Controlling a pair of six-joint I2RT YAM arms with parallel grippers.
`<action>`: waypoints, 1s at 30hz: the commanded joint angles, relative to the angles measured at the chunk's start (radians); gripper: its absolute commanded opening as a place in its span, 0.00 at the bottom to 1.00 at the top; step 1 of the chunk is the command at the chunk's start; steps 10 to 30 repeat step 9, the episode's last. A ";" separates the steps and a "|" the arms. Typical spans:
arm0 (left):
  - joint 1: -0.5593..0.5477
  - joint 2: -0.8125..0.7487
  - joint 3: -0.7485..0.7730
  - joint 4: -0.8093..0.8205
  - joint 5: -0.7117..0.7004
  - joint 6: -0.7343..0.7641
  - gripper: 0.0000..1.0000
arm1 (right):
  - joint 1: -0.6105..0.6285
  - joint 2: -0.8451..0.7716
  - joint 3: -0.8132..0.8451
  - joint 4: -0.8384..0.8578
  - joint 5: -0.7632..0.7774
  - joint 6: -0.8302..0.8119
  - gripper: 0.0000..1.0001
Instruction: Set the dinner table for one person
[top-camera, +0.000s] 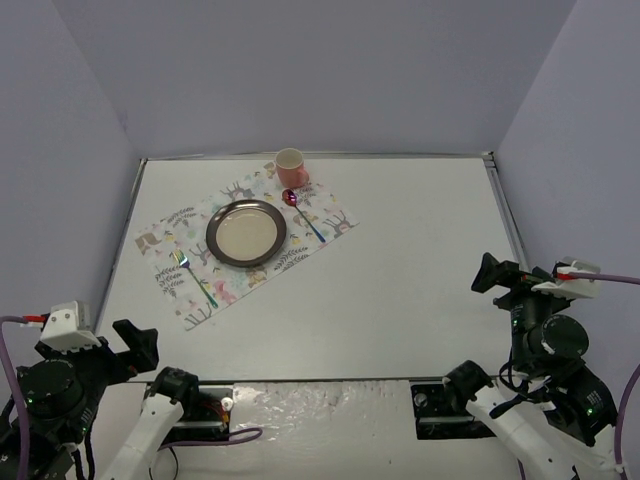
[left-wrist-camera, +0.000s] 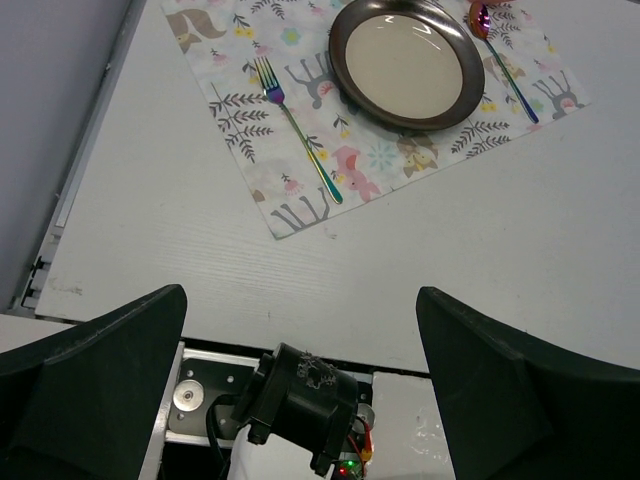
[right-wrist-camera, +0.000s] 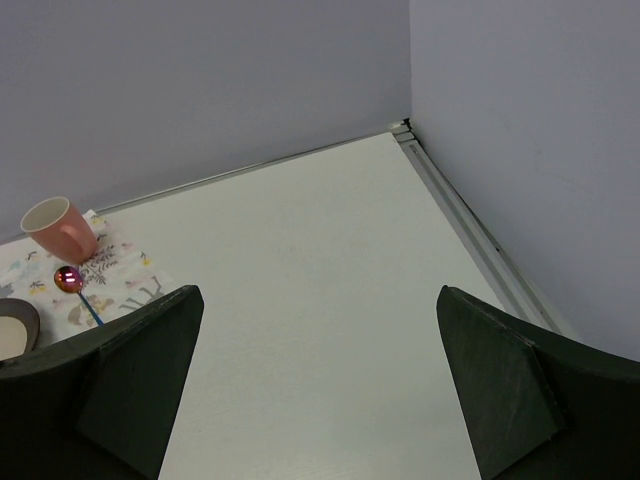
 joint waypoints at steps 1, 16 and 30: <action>-0.006 0.001 -0.020 -0.041 0.035 -0.049 0.97 | -0.001 0.062 0.037 0.036 -0.011 -0.013 1.00; -0.017 -0.001 -0.014 -0.042 0.014 -0.053 0.97 | 0.000 0.104 0.050 0.033 -0.041 -0.005 1.00; -0.017 -0.001 -0.014 -0.042 0.014 -0.053 0.97 | 0.000 0.104 0.050 0.033 -0.041 -0.005 1.00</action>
